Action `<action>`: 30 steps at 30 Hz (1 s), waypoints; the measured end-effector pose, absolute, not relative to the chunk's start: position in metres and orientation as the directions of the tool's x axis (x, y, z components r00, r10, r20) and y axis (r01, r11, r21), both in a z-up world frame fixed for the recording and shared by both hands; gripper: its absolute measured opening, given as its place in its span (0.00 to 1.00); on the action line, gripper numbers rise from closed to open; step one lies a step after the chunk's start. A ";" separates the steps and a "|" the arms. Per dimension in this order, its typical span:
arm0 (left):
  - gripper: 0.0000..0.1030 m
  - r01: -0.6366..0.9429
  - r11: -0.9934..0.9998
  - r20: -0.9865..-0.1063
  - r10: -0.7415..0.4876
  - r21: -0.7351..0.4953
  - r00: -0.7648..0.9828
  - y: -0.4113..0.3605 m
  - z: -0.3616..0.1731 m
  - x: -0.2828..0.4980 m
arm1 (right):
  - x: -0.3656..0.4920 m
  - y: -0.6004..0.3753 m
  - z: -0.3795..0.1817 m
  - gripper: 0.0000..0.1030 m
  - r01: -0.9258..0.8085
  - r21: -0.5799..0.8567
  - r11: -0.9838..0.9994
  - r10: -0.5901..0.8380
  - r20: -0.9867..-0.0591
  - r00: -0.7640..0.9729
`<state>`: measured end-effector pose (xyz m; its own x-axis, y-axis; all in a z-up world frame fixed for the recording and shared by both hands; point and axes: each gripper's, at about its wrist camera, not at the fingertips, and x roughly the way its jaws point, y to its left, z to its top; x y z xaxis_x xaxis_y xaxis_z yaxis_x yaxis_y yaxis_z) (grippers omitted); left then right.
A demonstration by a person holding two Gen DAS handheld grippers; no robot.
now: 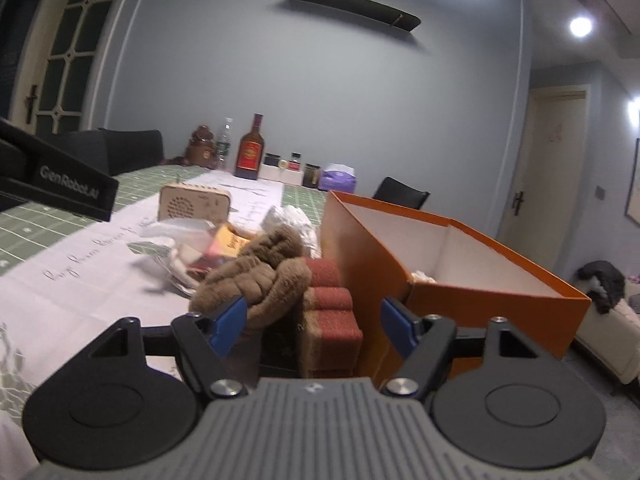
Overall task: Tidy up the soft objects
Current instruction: 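Grasp the red-and-tan sponge stack with the right tool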
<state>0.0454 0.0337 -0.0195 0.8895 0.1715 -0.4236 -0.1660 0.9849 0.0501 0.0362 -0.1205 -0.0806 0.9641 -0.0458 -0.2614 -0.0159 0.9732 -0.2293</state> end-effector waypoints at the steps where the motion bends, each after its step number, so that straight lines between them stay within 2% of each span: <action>1: 0.84 -0.166 0.985 -0.429 0.170 0.049 0.887 0.035 -0.022 0.046 | 0.038 -0.119 -0.083 0.70 -0.007 -0.241 0.971 -0.057 -0.257 0.965; 4: 0.84 -0.164 0.986 -0.449 0.164 0.040 0.878 0.038 -0.026 0.049 | 0.042 -0.112 -0.091 0.70 0.009 -0.283 0.959 -0.083 -0.252 0.964; 6: 0.84 -0.160 0.987 -0.465 0.156 0.031 0.871 0.041 -0.028 0.052 | 0.045 -0.110 -0.095 0.71 -0.007 -0.263 0.965 -0.071 -0.286 0.956; 10: 0.84 -0.164 0.986 -0.483 0.150 0.014 0.863 0.047 -0.032 0.055 | 0.049 -0.109 -0.099 0.77 -0.032 -0.241 0.970 -0.048 -0.319 0.947; 12: 0.84 -0.170 0.985 -0.493 0.156 0.016 0.856 0.050 -0.034 0.058 | 0.047 -0.108 -0.097 0.84 -0.071 -0.226 0.971 -0.009 -0.332 0.943; 17: 0.84 -0.190 0.982 -0.518 0.169 0.011 0.838 0.056 -0.037 0.062 | 0.037 -0.101 -0.097 0.84 -0.195 -0.197 0.961 0.111 -0.370 0.922; 21: 0.84 -0.197 0.980 -0.516 0.176 0.015 0.838 0.058 -0.036 0.059 | 0.028 -0.103 -0.092 0.82 -0.227 -0.169 0.959 0.159 -0.342 0.926; 25: 0.84 -0.208 0.978 -0.518 0.183 0.010 0.836 0.063 -0.036 0.058 | 0.031 -0.097 -0.093 0.82 -0.118 -0.260 0.958 0.037 -0.299 0.954; 30: 0.84 -0.208 0.978 -0.516 0.182 0.008 0.837 0.064 -0.035 0.057 | 0.041 -0.097 -0.099 0.82 -0.049 -0.313 0.948 -0.056 -0.318 0.946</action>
